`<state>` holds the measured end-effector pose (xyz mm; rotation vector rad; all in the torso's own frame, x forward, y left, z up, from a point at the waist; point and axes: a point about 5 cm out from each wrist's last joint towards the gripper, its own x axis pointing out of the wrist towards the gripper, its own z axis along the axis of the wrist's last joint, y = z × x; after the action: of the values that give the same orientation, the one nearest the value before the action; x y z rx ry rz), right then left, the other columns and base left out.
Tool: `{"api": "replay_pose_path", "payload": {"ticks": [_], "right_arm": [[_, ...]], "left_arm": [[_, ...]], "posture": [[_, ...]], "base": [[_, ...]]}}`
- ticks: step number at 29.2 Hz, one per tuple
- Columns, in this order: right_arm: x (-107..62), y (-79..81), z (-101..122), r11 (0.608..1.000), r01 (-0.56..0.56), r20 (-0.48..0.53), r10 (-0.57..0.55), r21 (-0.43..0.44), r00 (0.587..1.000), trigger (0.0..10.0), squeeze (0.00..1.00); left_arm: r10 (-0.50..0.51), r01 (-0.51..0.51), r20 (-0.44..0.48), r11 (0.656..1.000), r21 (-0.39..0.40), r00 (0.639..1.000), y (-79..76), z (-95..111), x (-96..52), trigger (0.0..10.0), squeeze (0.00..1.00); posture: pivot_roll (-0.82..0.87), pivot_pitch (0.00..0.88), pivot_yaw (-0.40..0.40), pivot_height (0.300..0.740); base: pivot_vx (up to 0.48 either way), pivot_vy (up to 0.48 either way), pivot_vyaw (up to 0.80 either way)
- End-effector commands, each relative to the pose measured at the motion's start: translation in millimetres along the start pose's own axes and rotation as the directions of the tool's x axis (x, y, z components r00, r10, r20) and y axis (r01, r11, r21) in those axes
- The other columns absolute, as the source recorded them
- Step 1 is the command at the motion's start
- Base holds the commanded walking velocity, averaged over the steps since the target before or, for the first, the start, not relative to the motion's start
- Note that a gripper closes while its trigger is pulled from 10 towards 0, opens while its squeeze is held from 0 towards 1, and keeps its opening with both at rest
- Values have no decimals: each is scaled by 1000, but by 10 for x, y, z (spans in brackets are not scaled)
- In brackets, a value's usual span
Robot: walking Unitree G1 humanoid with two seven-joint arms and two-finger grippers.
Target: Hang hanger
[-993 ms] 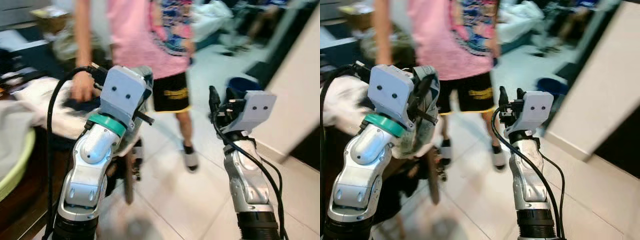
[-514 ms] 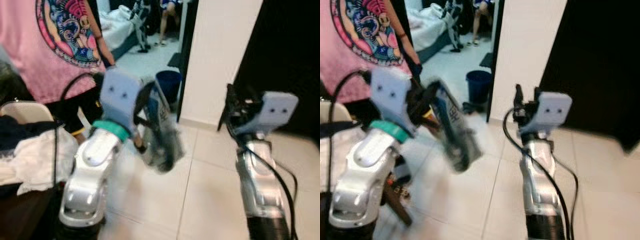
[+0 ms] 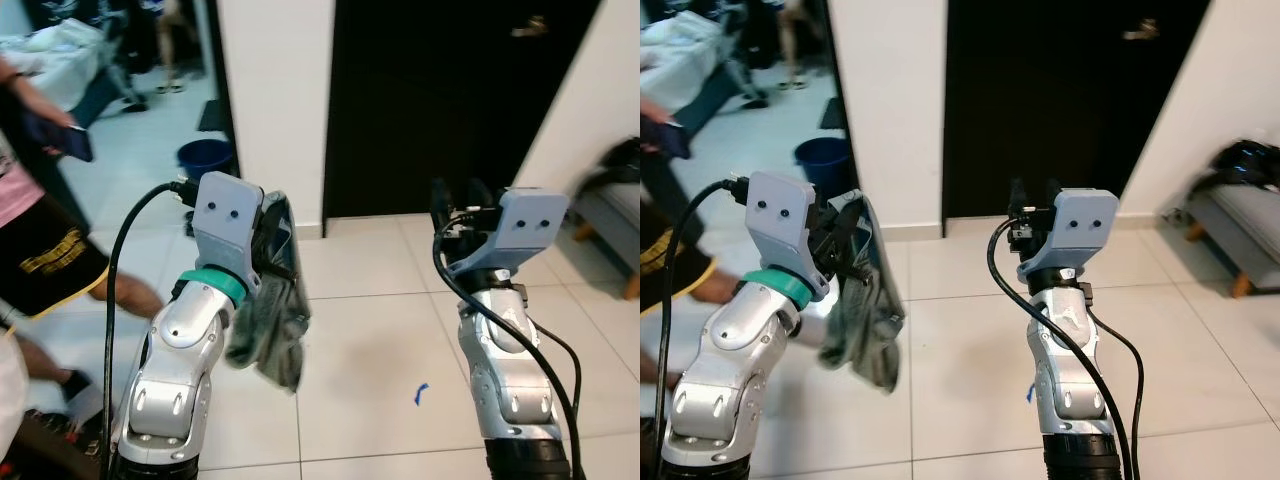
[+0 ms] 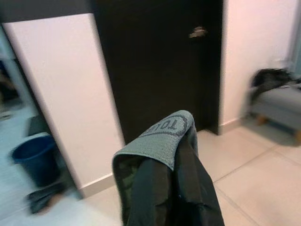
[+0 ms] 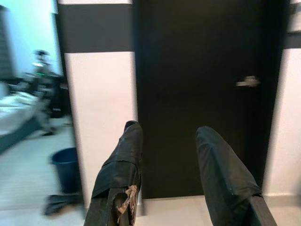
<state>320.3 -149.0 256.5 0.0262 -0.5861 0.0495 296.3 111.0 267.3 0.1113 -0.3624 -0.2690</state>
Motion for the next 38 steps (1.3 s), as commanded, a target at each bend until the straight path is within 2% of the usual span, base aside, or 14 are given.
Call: {"api": "replay_pose_path", "payload": {"ticks": [1,7,19,23,24,25,27,28,30,31,33,38], "right_arm": [[-16,7,-4,1000,-4,-5,4,-1,1000,10000,0],[-71,114,-31,998,-63,-22,63,-18,998,10000,0],[-94,141,-41,996,-83,-29,82,-29,996,10000,0],[-118,153,-70,996,-88,-40,87,-31,995,10000,0],[-168,151,-145,995,-91,-67,88,-39,994,10000,0],[-168,151,-145,995,-91,-67,88,-39,994,10000,0],[-345,134,-414,993,-110,-172,100,-50,980,10000,0],[-345,134,-414,993,-110,-172,100,-50,980,10000,0],[-533,112,-666,990,-127,-279,106,-57,954,10000,0],[-533,112,-666,990,-127,-279,106,-57,954,10000,0],[-778,99,-911,991,-121,-385,94,-48,918,10000,0],[-915,130,-997,993,-117,-428,92,-30,899,10000,0]], "left_arm": [[-3,2,-21,1000,-17,1000,-2,-52,-24,10000,0],[22,-25,-98,999,-23,995,45,-274,-136,10000,0],[25,-27,-110,999,-25,994,54,-337,-154,10000,0],[31,-30,-117,999,12,993,69,-384,-167,10000,0],[36,-30,-125,998,49,991,75,-439,-191,10000,0],[36,-30,-125,998,49,991,75,-439,-191,10000,0],[62,-48,-176,995,84,982,96,-626,-262,10000,0],[62,-48,-176,995,84,982,96,-626,-262,10000,0],[89,-66,-232,992,105,969,114,-808,-337,10000,0],[89,-66,-232,992,105,969,114,-808,-337,10000,0],[101,-68,-309,991,115,946,109,-1021,-464,10000,0],[98,-63,-345,992,111,933,89,-1102,-542,10000,0]], "posture": [[-96,104,48,740],[-117,102,52,740],[-132,93,57,740],[-134,93,58,740],[-138,96,59,740],[-138,96,59,740],[-143,100,60,740],[-143,100,60,740],[-142,101,60,740],[-142,101,60,740],[-144,105,63,740],[-151,109,63,740]], "base": [[0,0,-800],[0,0,-800],[0,0,-800],[0,0,-800],[0,0,-800],[0,0,-800],[0,0,-800],[0,0,-800],[0,0,-800],[0,0,-800],[0,0,0],[0,0,0]]}}
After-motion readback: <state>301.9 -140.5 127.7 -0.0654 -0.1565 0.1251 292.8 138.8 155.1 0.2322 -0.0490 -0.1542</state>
